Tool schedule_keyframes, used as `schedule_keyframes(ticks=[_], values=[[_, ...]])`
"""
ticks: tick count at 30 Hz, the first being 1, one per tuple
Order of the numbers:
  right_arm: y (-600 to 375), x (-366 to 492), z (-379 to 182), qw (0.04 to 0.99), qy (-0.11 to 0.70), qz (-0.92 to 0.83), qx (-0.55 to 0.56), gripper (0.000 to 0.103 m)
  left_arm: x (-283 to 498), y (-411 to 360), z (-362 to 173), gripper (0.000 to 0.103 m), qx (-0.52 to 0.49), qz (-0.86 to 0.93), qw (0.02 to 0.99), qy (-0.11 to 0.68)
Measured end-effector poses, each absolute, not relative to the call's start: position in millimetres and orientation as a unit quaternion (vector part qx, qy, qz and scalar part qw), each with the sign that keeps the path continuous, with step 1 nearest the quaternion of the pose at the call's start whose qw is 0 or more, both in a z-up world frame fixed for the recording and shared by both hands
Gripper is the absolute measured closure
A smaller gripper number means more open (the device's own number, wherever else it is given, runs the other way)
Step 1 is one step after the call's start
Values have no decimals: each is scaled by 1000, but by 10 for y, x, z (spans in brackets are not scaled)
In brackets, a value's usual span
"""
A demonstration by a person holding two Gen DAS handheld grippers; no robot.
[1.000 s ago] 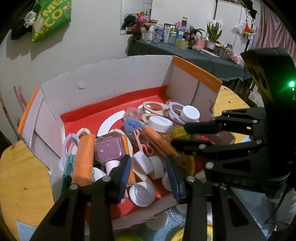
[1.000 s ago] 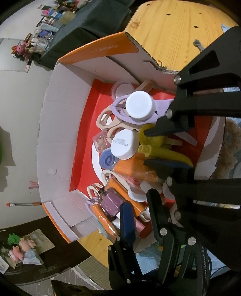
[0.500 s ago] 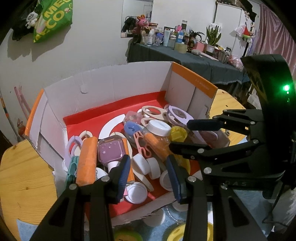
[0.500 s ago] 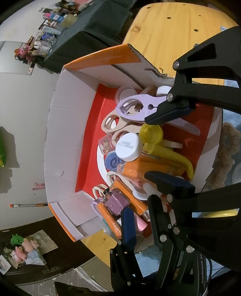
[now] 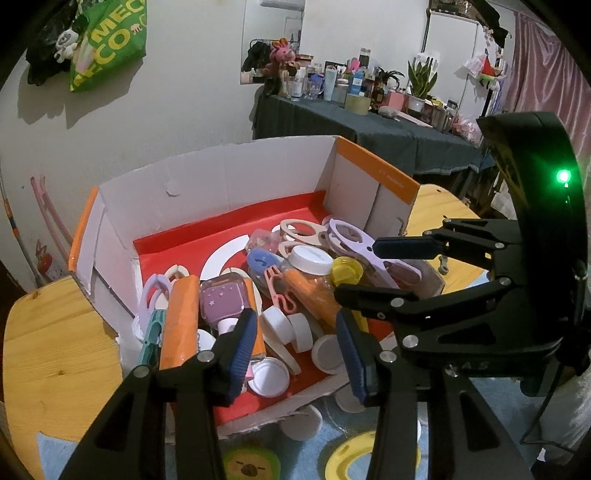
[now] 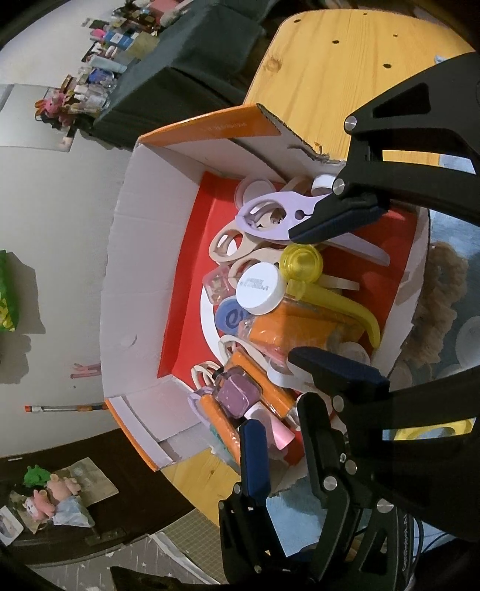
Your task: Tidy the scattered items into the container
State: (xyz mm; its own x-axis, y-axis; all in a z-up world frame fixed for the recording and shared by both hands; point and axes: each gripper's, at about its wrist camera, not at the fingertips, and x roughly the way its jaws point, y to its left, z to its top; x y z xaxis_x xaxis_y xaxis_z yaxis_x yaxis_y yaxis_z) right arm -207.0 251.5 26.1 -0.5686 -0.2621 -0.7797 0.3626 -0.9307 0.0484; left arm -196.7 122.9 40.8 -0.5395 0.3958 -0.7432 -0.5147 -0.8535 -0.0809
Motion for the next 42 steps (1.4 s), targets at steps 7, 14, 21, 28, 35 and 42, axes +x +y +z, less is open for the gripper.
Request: schedule_keyframes(ticks=[7,14,21,28,35,42], values=[[2492,-1962,344,177,60,-887,422,46,-1851,1180,511,55,-394,879,260,72],[2452,-1793,457,178,61,-893,409,41,-1702,1104,606,55,-386,883,257,67],[2400,-1601,559,178,64,-898,397,40,-1535,1034,686,53,-375,889,253,64],[2389,-1402,662,168,65,-906,384,39,-1314,958,796,41,-351,910,208,68],[2405,-1031,767,147,52,-920,359,33,-919,788,908,23,-310,935,160,61],[2417,-658,748,112,46,-934,337,25,-516,629,896,3,-287,949,122,43]])
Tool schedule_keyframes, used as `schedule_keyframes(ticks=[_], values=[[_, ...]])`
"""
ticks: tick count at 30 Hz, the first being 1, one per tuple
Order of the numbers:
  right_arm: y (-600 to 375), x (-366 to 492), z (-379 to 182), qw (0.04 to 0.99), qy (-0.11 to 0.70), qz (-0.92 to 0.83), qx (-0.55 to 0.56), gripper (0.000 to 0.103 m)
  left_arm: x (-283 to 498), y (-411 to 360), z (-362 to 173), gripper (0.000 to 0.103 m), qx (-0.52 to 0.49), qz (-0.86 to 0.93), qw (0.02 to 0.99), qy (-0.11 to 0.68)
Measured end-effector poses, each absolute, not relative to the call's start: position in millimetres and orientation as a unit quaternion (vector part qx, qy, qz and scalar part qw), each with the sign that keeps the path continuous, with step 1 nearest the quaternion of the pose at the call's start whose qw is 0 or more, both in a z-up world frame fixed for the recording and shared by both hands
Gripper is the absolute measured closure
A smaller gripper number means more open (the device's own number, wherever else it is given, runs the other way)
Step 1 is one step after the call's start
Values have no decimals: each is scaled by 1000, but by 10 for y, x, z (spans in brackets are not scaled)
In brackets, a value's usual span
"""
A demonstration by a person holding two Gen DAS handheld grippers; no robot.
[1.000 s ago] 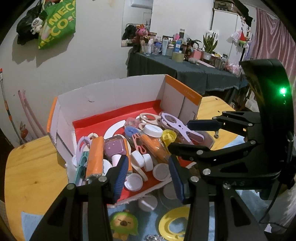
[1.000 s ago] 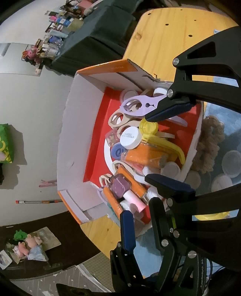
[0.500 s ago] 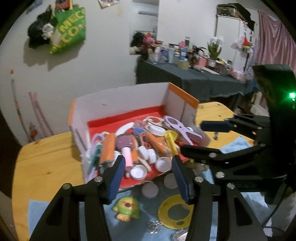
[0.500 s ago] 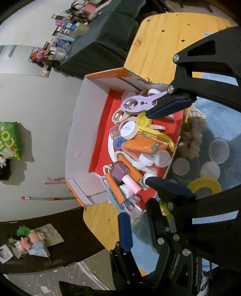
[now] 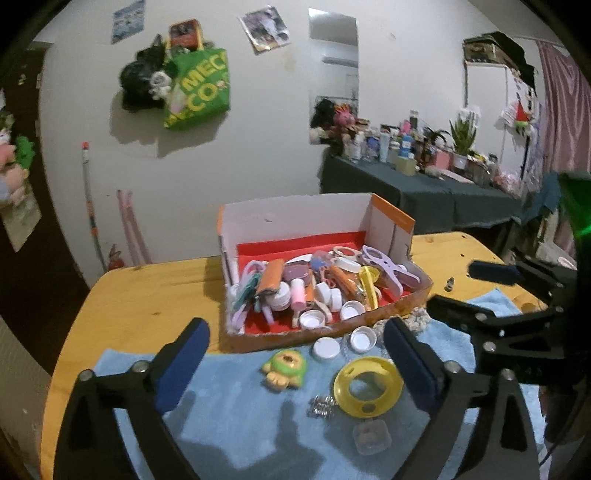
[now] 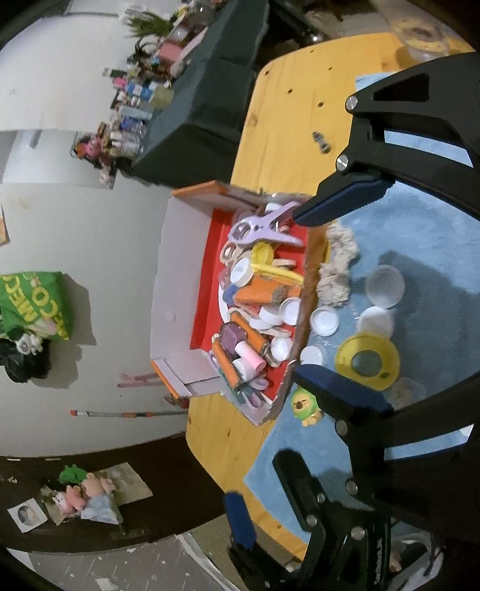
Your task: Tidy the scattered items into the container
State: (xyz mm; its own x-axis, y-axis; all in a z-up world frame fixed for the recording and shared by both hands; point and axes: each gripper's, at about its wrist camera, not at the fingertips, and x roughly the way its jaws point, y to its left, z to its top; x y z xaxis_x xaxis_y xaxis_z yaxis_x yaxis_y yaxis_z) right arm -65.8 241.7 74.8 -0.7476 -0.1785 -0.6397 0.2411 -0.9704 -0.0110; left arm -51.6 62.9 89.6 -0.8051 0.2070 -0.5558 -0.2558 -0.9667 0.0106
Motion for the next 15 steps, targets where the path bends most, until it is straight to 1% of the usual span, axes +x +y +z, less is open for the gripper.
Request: schedule_keyframes(ticks=[3,7,15], values=[[2422,-501,674,103,42,-935,338,25,-390,595,843,2,-283,953,107,36],[2442,-355,566,92,38,-936,338,18,-268,559,739,1,-286,953,94,26],[2517,-133,290,80,6,-934,349,18,-87,512,522,1,-295,953,68,17]])
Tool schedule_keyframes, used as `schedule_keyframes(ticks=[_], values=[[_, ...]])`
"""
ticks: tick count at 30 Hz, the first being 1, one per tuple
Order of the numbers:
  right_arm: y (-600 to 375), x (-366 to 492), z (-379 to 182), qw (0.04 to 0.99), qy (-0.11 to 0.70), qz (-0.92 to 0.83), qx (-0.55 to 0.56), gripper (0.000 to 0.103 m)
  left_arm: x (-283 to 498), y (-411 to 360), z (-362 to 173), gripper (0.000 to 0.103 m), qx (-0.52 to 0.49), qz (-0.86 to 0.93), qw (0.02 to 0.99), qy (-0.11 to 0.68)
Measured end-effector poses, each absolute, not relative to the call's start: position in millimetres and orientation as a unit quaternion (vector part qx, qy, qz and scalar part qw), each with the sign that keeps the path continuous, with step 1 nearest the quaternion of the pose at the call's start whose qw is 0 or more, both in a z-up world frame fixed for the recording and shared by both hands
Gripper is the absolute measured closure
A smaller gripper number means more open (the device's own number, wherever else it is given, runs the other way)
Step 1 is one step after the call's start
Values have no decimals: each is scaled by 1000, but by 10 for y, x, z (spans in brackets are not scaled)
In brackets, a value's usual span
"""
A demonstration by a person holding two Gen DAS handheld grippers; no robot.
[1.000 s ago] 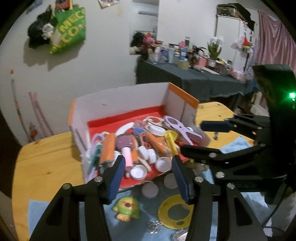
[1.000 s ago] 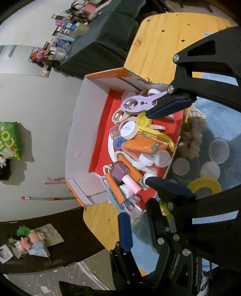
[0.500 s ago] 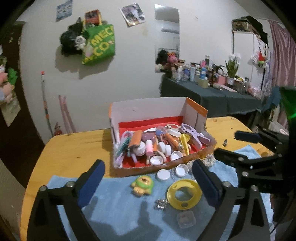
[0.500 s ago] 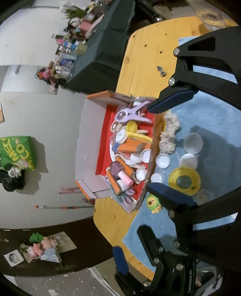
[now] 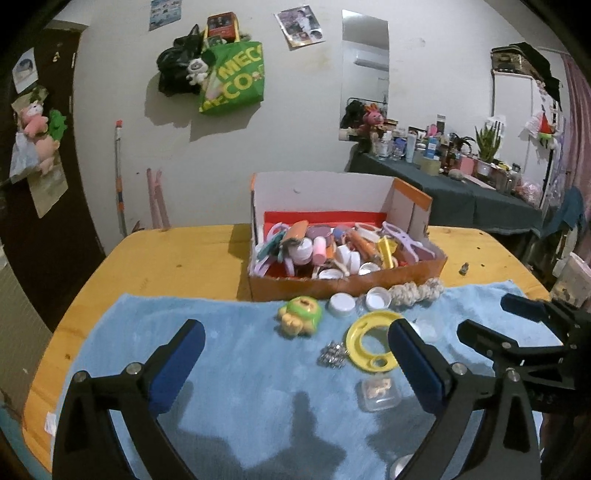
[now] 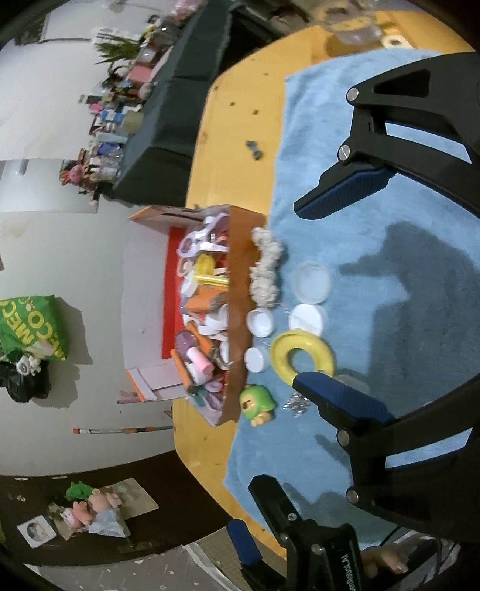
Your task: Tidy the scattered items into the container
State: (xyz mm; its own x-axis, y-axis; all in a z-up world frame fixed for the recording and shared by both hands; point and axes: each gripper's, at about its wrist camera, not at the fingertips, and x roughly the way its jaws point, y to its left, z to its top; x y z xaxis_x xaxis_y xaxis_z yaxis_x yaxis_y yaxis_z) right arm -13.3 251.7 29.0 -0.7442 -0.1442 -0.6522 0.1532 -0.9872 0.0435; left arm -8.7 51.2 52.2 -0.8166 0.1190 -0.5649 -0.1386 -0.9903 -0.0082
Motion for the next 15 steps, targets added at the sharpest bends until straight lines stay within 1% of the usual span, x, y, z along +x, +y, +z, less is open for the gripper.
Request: schedule_keyframes(ticks=[7,15], values=[[2525,-86,67,52,13,-934,353,18,-83,508,259,1,-311,949,48,24],[2546,-111,-73,43,9,-932,359,18,-107,557,138,1,-303,951,38,38]])
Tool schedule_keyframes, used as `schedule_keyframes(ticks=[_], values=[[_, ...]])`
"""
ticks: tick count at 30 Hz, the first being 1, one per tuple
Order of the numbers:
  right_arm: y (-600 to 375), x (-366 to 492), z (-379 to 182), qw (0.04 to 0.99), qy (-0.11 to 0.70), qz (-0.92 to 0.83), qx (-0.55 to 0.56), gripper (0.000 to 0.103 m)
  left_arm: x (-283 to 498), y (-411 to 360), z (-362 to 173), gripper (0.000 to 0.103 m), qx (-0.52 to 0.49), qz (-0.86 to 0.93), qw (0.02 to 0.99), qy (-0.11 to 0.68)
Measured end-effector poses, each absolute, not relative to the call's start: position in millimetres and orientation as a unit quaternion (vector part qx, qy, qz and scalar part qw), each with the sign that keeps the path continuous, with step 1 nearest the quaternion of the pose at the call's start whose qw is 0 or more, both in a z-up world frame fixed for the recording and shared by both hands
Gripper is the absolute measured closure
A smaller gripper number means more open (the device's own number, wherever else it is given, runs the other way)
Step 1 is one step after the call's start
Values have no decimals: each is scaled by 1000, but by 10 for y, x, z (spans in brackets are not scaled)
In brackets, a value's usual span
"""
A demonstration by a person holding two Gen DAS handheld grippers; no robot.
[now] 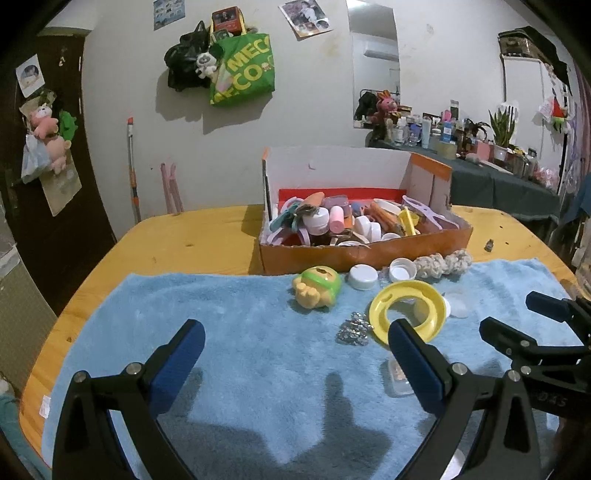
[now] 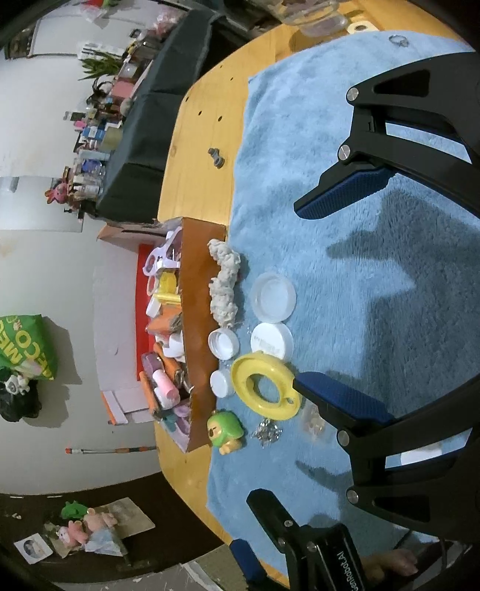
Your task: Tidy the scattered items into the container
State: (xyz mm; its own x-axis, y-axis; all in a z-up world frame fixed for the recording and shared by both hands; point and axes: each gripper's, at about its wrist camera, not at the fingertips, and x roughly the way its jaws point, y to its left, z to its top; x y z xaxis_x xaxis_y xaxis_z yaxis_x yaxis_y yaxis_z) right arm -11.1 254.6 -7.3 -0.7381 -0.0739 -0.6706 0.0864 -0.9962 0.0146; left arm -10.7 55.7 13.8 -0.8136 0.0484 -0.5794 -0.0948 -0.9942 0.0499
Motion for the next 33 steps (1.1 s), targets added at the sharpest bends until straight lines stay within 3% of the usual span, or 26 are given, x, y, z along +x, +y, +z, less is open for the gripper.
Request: schedule_keyframes(ticks=[33], values=[[2552,-156,-231,36,8,-923,383,18,-198,525,-3,1,-318,947,41,29]])
